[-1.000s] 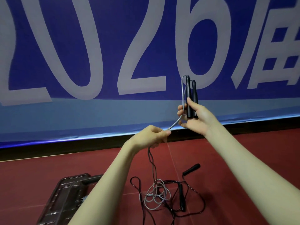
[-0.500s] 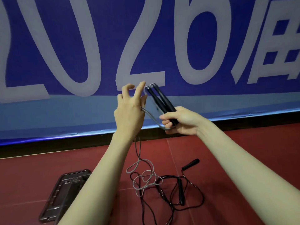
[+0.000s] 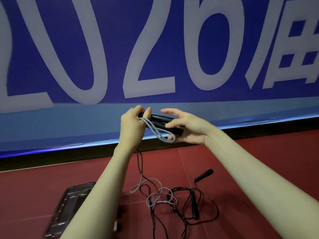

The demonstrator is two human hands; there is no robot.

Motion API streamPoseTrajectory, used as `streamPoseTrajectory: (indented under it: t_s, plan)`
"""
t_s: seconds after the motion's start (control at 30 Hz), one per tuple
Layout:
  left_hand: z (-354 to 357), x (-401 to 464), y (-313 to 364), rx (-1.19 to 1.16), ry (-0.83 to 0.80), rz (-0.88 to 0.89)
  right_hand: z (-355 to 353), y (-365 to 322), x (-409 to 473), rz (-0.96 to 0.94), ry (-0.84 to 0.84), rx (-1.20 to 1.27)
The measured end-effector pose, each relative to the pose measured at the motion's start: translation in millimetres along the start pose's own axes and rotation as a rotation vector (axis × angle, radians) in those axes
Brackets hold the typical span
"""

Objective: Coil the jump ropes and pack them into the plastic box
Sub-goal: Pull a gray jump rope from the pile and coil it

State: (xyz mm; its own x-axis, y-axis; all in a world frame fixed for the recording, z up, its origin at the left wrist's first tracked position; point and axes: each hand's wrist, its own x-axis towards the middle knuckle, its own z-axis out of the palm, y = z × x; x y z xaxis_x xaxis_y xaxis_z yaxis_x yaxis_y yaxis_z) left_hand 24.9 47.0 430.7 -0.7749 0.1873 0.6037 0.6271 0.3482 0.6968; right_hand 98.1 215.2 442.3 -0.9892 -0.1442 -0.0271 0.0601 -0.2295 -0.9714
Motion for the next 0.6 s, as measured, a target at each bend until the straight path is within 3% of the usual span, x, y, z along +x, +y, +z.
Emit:
streamPoseTrajectory:
  t_s: [0.13, 0.23, 0.33, 0.47, 0.6]
  plan:
    - [-4, 4, -2, -0.069, 0.071, -0.157, 2, -3, -4, -0.172, -0.107, 0.011]
    - [-7, 5, -5, -0.076, 0.088, -0.247, 7, -1, -3, -0.306, -0.120, -0.295]
    - [-6, 4, -5, -0.088, 0.092, -0.301, 17, 5, -2, -0.429, 0.050, -0.589]
    - [-2, 3, -1, -0.056, 0.102, -0.292, 29, 23, 7, -0.589, 0.362, -0.549]
    - [-2, 5, -1, -0.041, 0.108, -0.313, 27, 24, 9, -0.683, 0.430, -0.703]
